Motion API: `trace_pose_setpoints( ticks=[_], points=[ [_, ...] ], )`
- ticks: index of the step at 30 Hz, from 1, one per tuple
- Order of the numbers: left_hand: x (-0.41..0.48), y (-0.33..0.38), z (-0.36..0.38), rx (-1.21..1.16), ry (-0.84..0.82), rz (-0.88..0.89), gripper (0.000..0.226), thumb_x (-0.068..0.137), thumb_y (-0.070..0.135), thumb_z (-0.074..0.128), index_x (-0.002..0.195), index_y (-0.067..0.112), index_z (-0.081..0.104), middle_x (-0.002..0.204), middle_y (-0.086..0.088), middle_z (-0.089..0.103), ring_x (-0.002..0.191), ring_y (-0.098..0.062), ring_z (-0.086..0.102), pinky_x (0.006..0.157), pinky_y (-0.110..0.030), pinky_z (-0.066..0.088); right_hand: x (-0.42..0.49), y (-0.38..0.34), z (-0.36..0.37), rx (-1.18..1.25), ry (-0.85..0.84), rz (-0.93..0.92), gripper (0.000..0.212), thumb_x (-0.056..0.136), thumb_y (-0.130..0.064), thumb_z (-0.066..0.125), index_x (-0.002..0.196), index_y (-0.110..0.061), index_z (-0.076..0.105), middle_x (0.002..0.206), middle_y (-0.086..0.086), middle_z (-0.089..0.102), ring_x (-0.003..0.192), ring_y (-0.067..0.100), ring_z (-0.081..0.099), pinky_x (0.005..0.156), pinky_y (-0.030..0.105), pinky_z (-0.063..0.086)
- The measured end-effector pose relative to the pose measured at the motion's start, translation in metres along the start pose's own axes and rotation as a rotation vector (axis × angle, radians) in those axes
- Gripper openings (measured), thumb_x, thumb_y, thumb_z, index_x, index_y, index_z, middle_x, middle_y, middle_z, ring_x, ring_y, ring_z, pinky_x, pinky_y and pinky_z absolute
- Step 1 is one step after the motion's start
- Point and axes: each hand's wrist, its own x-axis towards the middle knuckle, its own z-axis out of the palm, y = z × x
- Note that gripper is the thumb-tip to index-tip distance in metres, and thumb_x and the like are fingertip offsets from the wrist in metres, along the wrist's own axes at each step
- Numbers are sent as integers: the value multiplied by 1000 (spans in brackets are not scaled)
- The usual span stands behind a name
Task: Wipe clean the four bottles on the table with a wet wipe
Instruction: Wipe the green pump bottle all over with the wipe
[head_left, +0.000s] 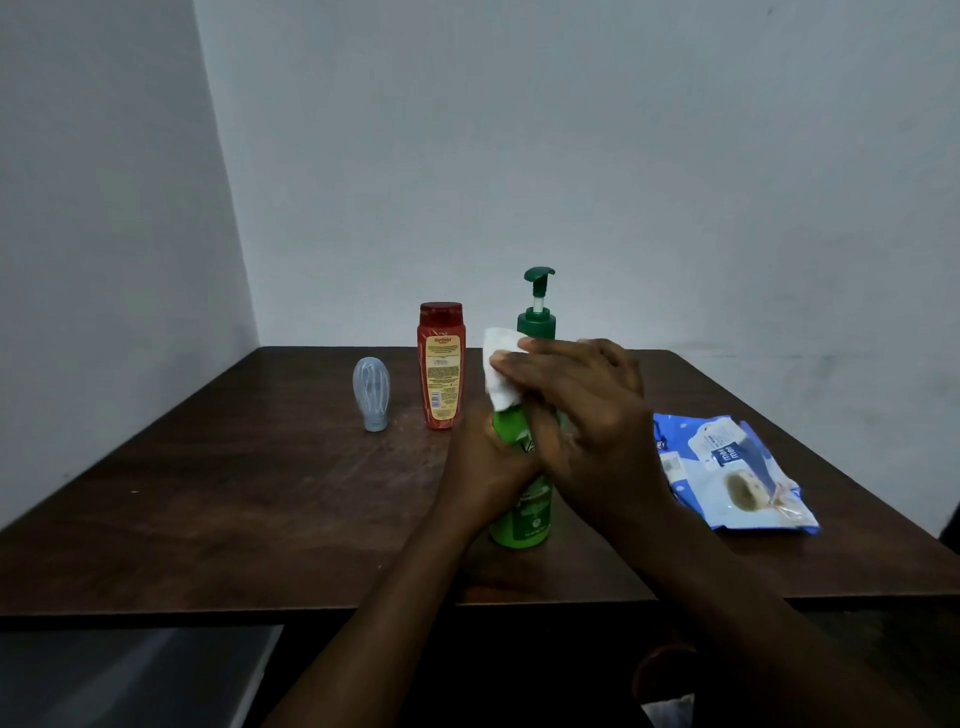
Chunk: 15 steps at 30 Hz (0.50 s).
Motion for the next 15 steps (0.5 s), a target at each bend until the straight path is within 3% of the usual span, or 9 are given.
trace_pose_setpoints(
  ticks=[3, 5, 11, 15],
  points=[
    [-2, -2, -13, -161, -62, -6, 29, 79, 7, 80, 97, 26, 68, 86, 11, 74, 86, 0, 71, 69, -12, 51, -3, 10, -2, 126, 63, 37, 33, 79, 16, 72, 106, -1, 75, 110, 10, 73, 108, 22, 68, 95, 44, 51],
    [-2, 5, -17, -173, -120, -21, 36, 73, 5, 85, 92, 31, 68, 84, 14, 75, 83, -1, 72, 70, -17, 55, -3, 16, -3, 171, 121, 154, 28, 82, 16, 69, 104, 1, 75, 107, 10, 74, 104, 21, 69, 93, 35, 54],
    [1, 0, -19, -171, -167, -67, 36, 71, 10, 88, 103, 15, 71, 94, 5, 77, 87, -9, 75, 73, -21, 58, 8, 21, 3, 336, 178, 456, 18, 93, -2, 67, 107, -8, 75, 102, 0, 74, 100, 8, 70, 87, 25, 55],
    [1, 2, -23, -154, -216, -83, 41, 72, 13, 88, 109, 11, 70, 100, -2, 78, 91, -13, 74, 80, -30, 61, 23, 16, 3, 608, 67, 702, 21, 98, -8, 60, 113, -14, 73, 106, -7, 75, 103, 2, 69, 85, 16, 52]
  ],
)
